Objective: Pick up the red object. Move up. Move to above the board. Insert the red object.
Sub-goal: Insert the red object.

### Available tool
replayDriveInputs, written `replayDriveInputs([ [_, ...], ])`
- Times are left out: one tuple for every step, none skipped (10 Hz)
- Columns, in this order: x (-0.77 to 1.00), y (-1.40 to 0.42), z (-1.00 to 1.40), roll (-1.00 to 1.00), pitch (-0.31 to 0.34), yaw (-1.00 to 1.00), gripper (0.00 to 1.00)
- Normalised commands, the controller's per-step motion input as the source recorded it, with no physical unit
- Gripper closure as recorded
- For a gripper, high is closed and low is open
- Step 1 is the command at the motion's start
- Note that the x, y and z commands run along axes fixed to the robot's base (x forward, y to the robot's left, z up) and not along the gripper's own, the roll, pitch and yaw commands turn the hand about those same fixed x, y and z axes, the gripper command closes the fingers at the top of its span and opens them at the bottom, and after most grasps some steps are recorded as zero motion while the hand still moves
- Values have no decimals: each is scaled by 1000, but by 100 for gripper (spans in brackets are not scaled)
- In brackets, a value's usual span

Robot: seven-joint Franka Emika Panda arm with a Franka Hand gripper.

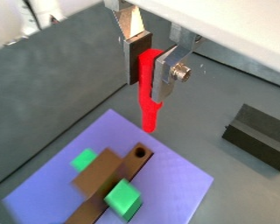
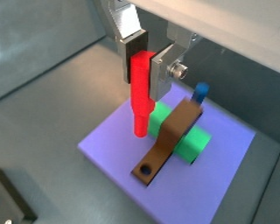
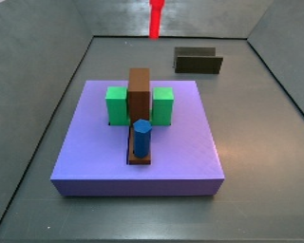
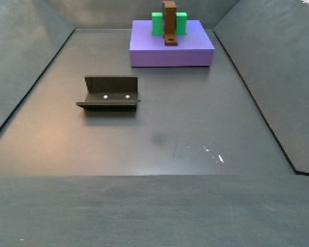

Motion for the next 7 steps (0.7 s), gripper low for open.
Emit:
replayDriveInputs([
  [-37, 71, -754, -61, 0, 0, 100],
  [-60, 0, -863, -57, -183, -60, 100],
  [0, 0, -771, -46, -243, -77, 100],
  [63, 0, -363, 0, -209, -37, 100],
  [80, 0, -226, 0, -203, -29, 100],
  [169, 0, -91, 0, -181, -86, 100],
  [0, 0, -14, 1, -90, -23, 100],
])
